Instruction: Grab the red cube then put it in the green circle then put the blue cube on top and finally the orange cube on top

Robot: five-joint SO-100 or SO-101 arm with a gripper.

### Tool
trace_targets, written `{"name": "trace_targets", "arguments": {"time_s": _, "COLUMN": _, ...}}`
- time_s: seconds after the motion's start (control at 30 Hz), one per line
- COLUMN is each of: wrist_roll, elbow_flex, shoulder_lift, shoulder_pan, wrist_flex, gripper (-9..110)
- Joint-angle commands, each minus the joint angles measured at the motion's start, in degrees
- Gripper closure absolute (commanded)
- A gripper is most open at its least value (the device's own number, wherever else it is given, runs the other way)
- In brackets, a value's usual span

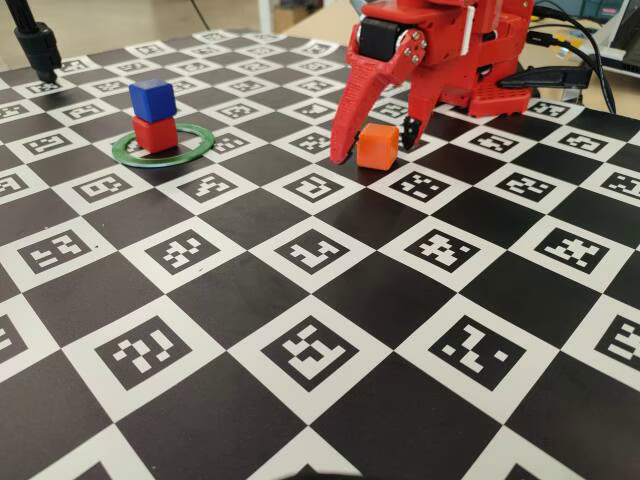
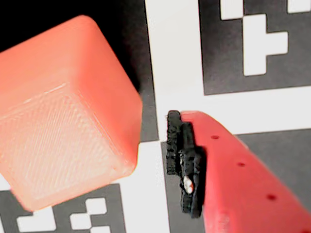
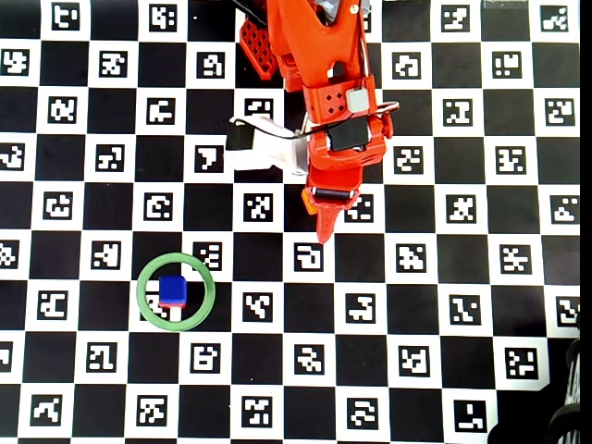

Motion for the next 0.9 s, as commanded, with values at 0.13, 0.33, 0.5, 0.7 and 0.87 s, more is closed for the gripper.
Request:
{"name": "trace_targets", "arguments": {"time_s": 0.13, "wrist_roll": -2.02, "elbow_flex": -0.18, "shoulder_lift": 0.62, "shoulder_pan": 0.18, "wrist_flex": -0.18, "gripper": 52}}
{"name": "trace_targets", "arguments": {"time_s": 0.33, "wrist_roll": -4.75, "elbow_flex": -0.18, "shoulder_lift": 0.62, "shoulder_pan": 0.53, "wrist_flex": -0.53, "gripper": 52}}
{"name": "trace_targets", "arguments": {"time_s": 0.5, "wrist_roll": -9.93, "elbow_flex": -0.35, "shoulder_lift": 0.0, "shoulder_pan": 2.29, "wrist_flex": -1.58, "gripper": 53}}
{"name": "trace_targets", "arguments": {"time_s": 0.7, "wrist_roll": -14.94, "elbow_flex": -0.09, "shoulder_lift": -0.62, "shoulder_pan": 3.78, "wrist_flex": -2.81, "gripper": 54}}
{"name": "trace_targets", "arguments": {"time_s": 0.87, "wrist_roll": -18.37, "elbow_flex": -0.79, "shoulder_lift": -0.53, "shoulder_pan": 3.87, "wrist_flex": -2.29, "gripper": 54}}
